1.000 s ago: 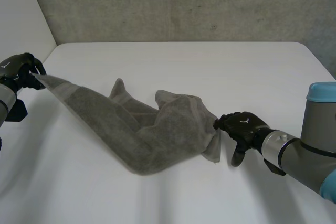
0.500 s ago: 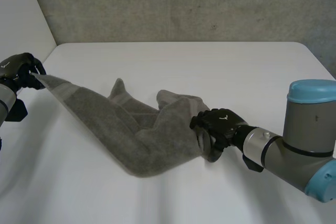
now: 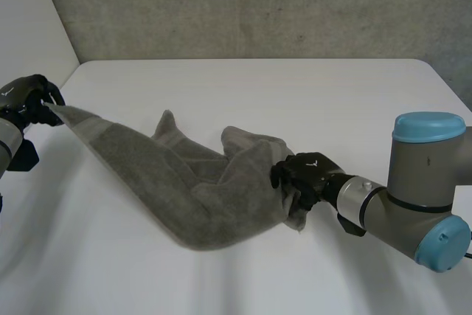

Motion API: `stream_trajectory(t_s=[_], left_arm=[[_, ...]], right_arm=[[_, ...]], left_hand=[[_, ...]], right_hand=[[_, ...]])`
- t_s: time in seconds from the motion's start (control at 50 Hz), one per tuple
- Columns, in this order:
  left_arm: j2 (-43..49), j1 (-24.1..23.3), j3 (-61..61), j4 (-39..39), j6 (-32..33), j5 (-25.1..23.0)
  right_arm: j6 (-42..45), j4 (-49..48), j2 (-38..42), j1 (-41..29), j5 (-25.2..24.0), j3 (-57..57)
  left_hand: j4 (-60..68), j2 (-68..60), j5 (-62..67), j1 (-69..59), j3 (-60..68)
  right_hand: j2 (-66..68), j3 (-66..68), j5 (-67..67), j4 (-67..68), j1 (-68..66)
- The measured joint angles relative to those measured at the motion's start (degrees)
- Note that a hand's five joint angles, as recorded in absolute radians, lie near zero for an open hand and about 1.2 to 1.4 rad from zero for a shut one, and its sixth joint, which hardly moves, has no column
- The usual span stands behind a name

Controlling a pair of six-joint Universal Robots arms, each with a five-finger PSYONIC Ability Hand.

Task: Fold the towel.

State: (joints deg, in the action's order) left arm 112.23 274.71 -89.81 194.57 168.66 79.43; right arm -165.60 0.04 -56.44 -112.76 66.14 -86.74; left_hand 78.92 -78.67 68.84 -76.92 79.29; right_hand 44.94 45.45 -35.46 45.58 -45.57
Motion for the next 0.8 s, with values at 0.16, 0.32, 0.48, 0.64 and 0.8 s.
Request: stream_trajectory(t_s=[0.16, 0.32, 0.48, 0.64, 0.8], left_arm=[[0.0, -0.3, -0.1, -0.1, 0.0, 0.0], [0.0, -0.7, -0.2, -0.1, 0.0, -0.1], [-0.5, -0.7, -1.0, 0.2, 0.1, -0.2], [-0.9, -1.3, -1.2, 0.1, 0.1, -0.2], [-4.1, -4.0, -2.1, -1.7, 0.3, -2.4]], right_arm=[[1.8, 0.0, 0.9, 0.0, 0.7, 0.1], [2.7, -0.3, 1.4, -0.1, 2.0, 0.0], [2.4, -1.1, 0.2, 0.1, 2.2, -0.1], [0.4, -1.1, -4.9, 0.8, 2.0, -0.6], [-2.3, 3.7, -13.2, 3.4, 1.0, 0.7]], left_hand=[[0.0, 0.0, 0.0, 0.0, 0.0], [0.0, 0.0, 0.0, 0.0, 0.0], [0.0, 0.0, 0.0, 0.0, 0.0], [0.0, 0.0, 0.0, 0.0, 0.0], [0.0, 0.0, 0.0, 0.0, 0.0]], right_hand=[[-3.9, -4.2, 4.3, -4.1, 4.3], [-1.9, -2.5, 2.6, -2.8, 2.6], [28.0, 30.8, -30.3, 30.9, -29.3], [28.0, 31.0, -30.3, 31.0, -29.4], [28.0, 31.0, -30.3, 31.0, -29.5]])
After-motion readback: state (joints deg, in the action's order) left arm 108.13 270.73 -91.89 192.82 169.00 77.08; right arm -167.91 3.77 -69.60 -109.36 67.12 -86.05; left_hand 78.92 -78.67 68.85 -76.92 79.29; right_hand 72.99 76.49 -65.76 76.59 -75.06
